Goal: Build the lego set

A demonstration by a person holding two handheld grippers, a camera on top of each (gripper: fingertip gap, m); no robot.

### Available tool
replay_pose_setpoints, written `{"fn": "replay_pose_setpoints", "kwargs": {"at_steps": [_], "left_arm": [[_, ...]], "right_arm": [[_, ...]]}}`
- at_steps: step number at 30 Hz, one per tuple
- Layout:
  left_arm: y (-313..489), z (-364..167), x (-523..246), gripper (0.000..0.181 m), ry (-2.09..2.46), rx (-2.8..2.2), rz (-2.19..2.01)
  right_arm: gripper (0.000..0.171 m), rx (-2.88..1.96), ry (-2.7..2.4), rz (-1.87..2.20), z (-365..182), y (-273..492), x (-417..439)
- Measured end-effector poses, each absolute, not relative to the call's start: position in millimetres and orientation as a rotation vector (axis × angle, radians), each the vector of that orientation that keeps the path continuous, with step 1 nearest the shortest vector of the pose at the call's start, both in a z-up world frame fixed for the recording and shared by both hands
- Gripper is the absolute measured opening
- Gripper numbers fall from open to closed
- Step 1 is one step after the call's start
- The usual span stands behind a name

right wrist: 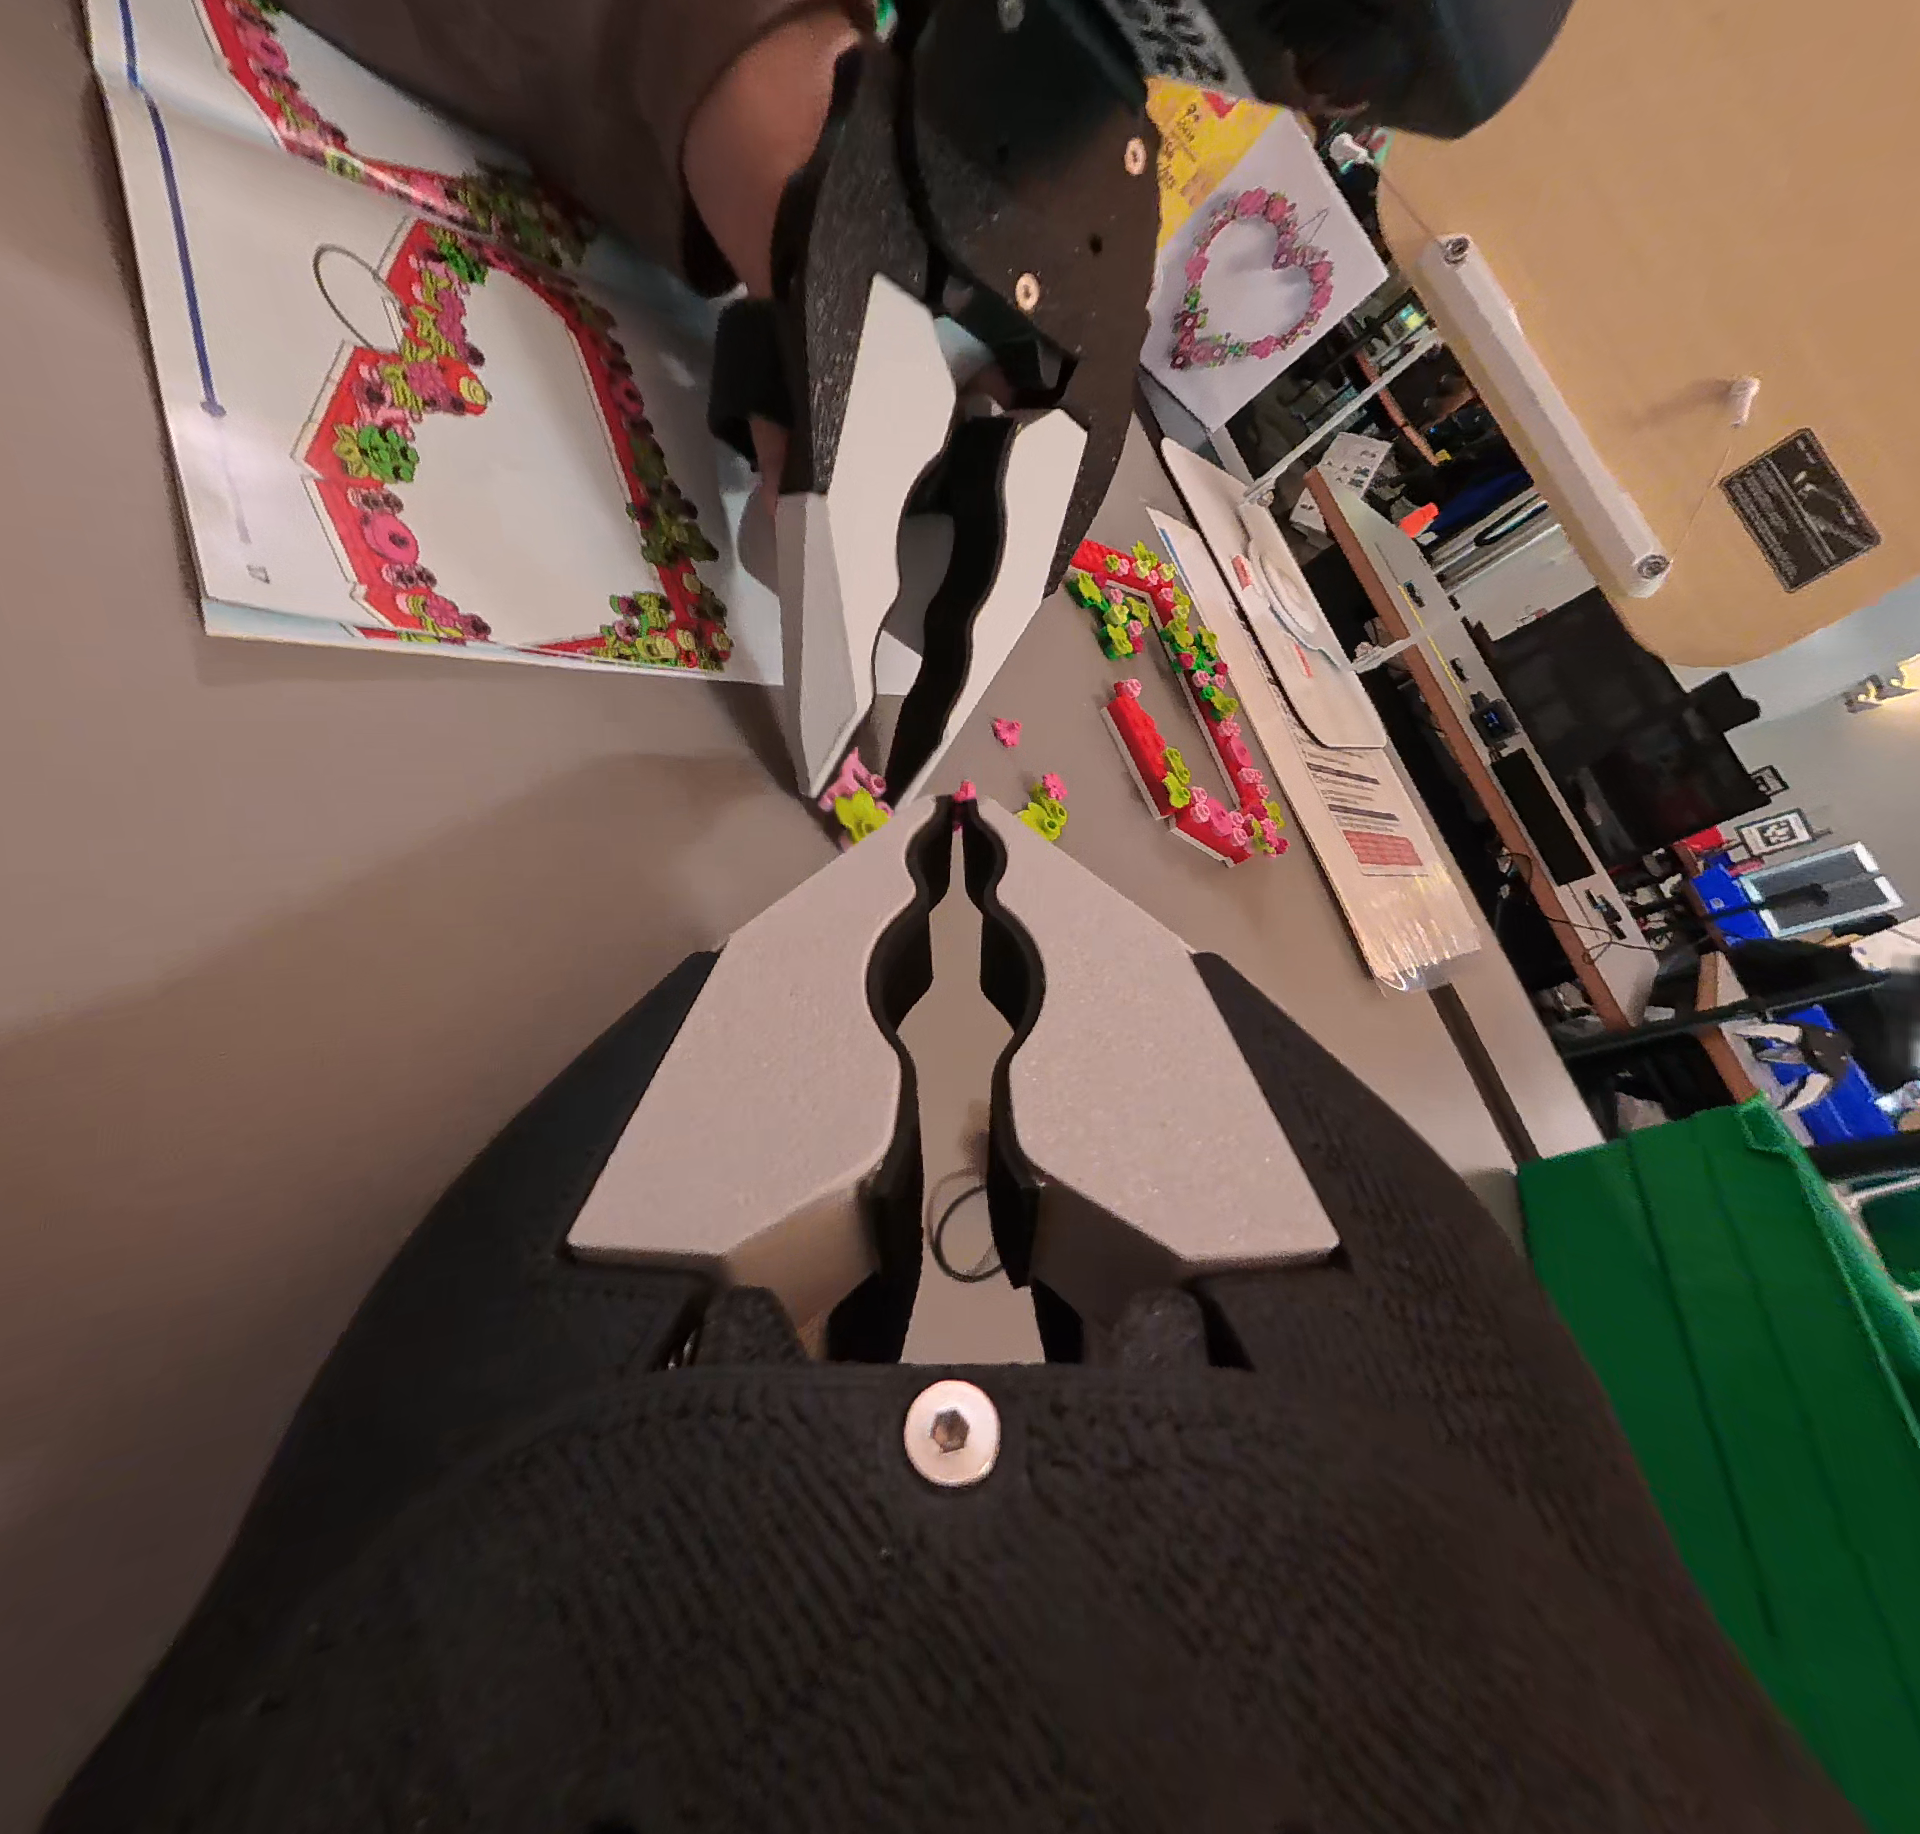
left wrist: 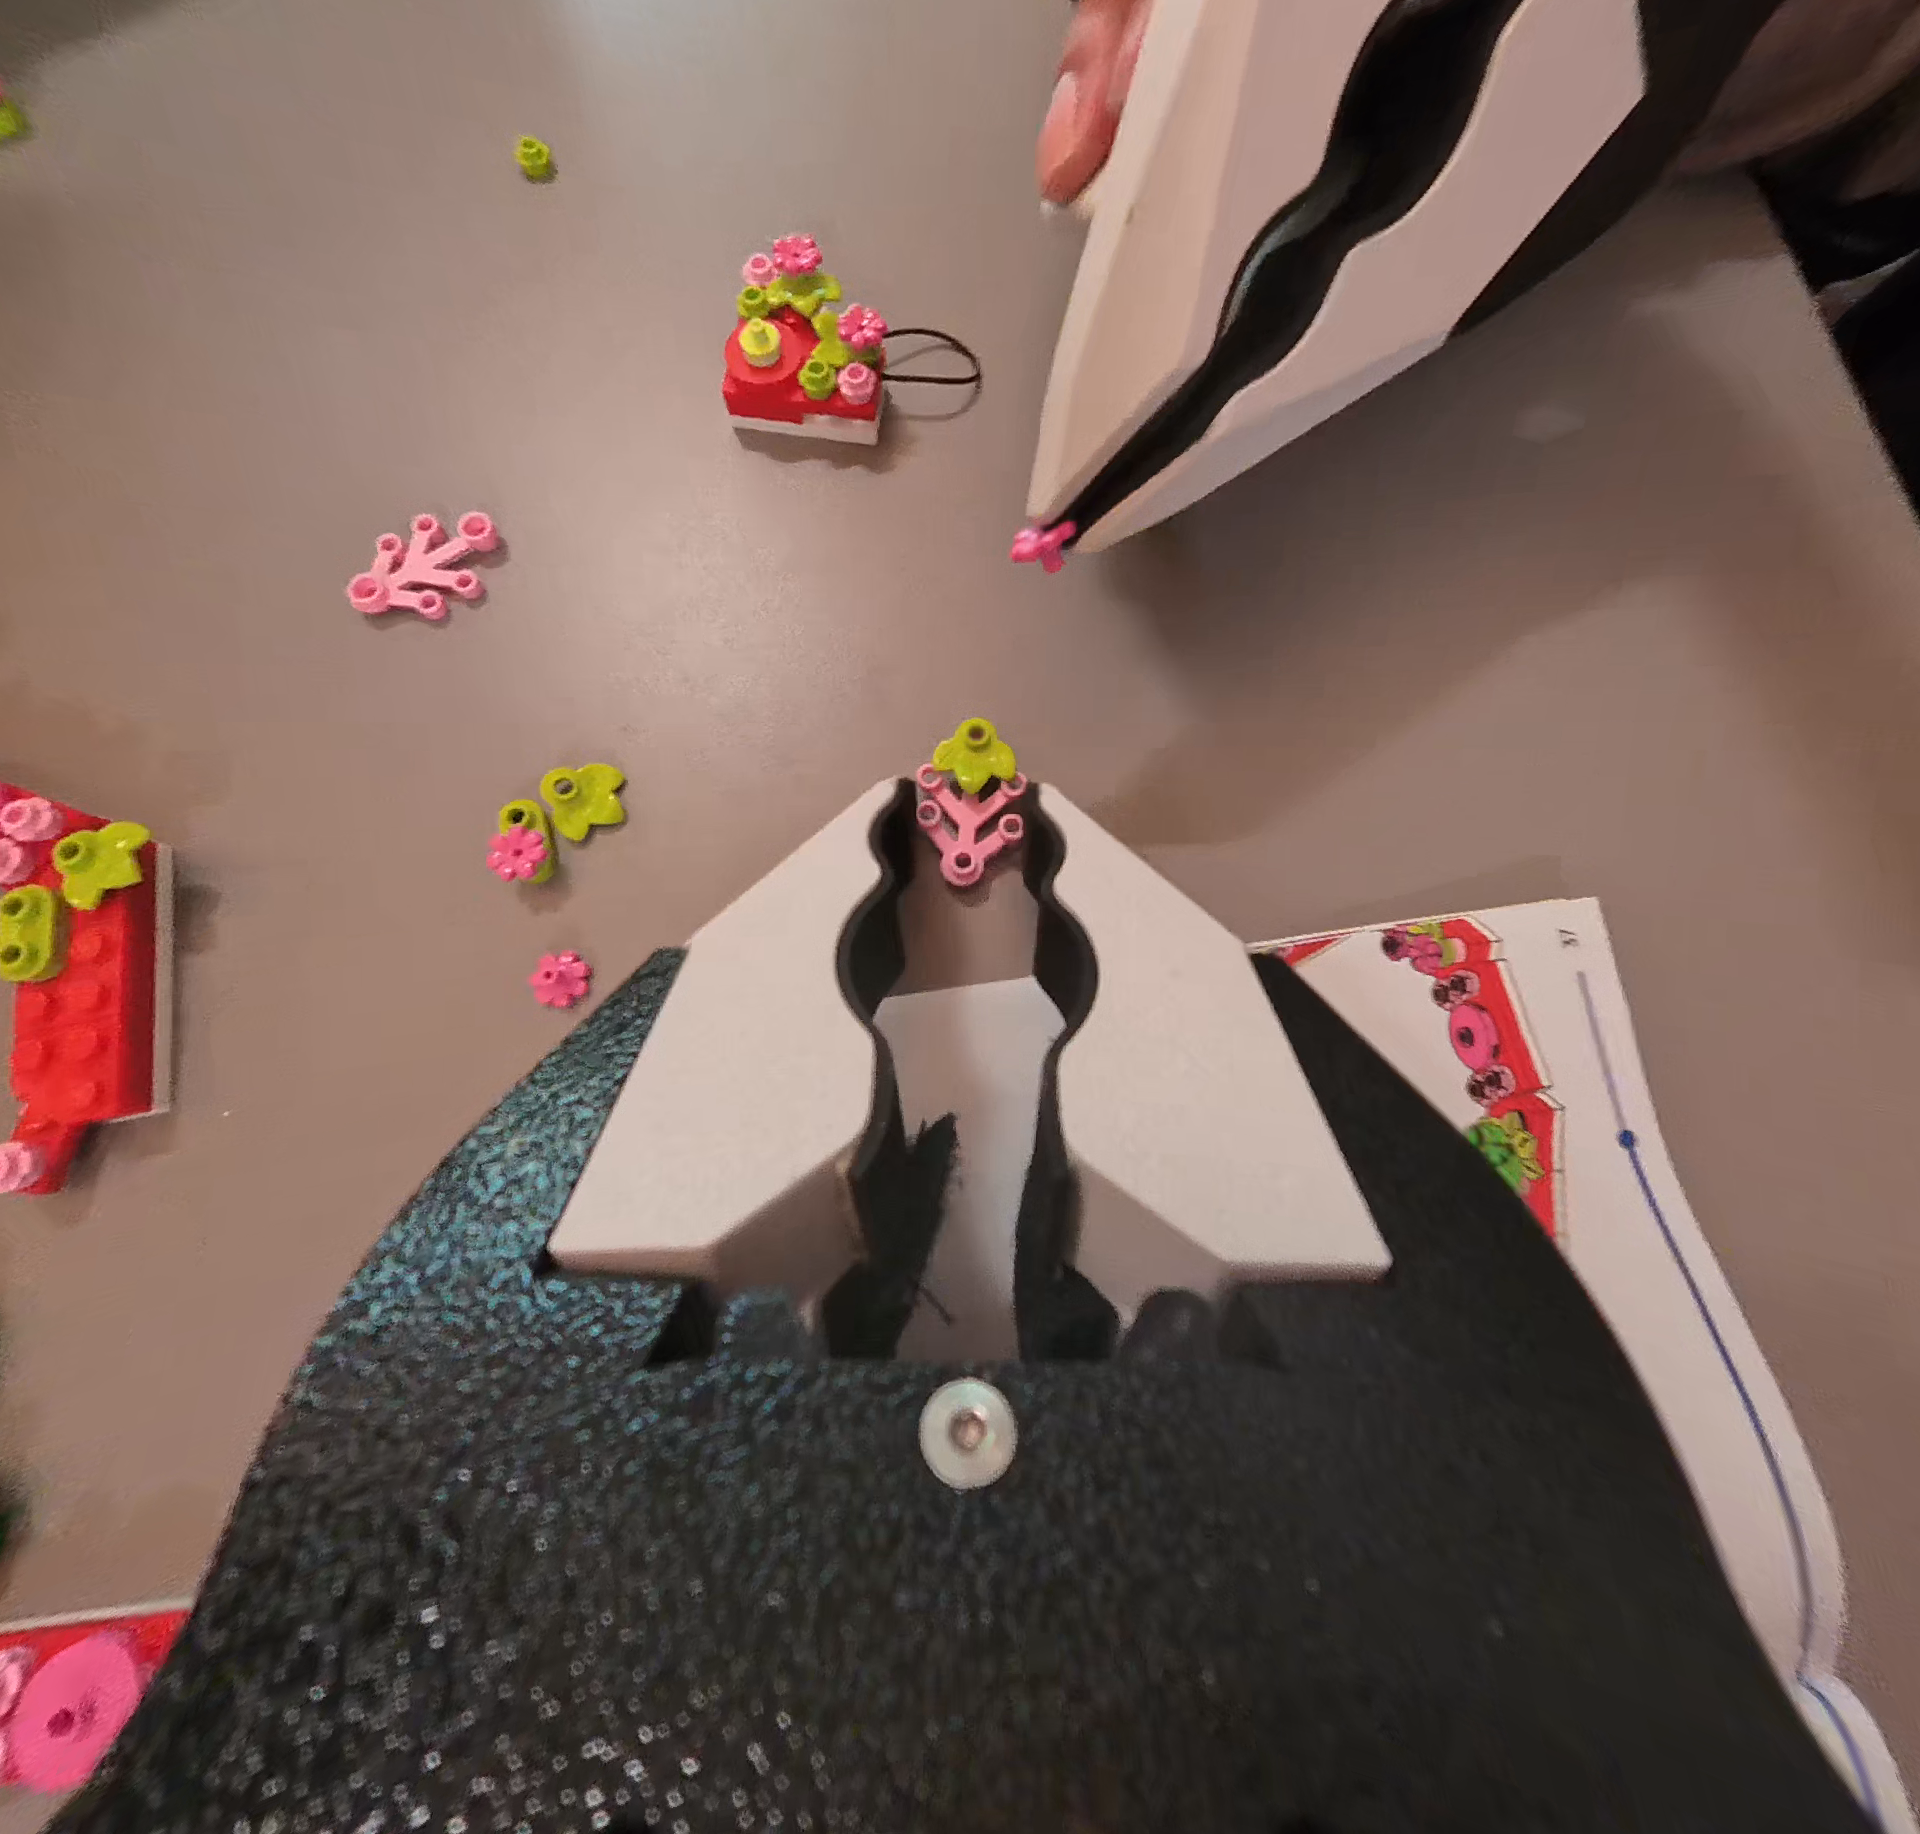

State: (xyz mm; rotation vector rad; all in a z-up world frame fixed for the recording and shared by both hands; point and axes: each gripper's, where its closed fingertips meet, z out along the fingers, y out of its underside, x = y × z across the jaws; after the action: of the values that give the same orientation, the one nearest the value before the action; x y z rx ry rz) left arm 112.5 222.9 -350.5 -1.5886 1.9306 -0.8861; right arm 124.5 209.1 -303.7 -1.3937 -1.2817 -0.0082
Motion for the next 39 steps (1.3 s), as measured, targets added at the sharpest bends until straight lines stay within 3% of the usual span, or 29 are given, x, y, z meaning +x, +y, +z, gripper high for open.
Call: {"fn": "replay_pose_setpoints", "kwargs": {"at_steps": [1,39], "left_arm": [[220,-349,112,0.019,1.937,-1.591,-0.907],[191,-343,102,0.017,2.095,-1.540,-1.033]], "right_arm": [[0.000,-1.384,-1.304,-0.023,-305,209,124],[0.005,-1.258,-1.669,-0.215,-335,187,103]]}}
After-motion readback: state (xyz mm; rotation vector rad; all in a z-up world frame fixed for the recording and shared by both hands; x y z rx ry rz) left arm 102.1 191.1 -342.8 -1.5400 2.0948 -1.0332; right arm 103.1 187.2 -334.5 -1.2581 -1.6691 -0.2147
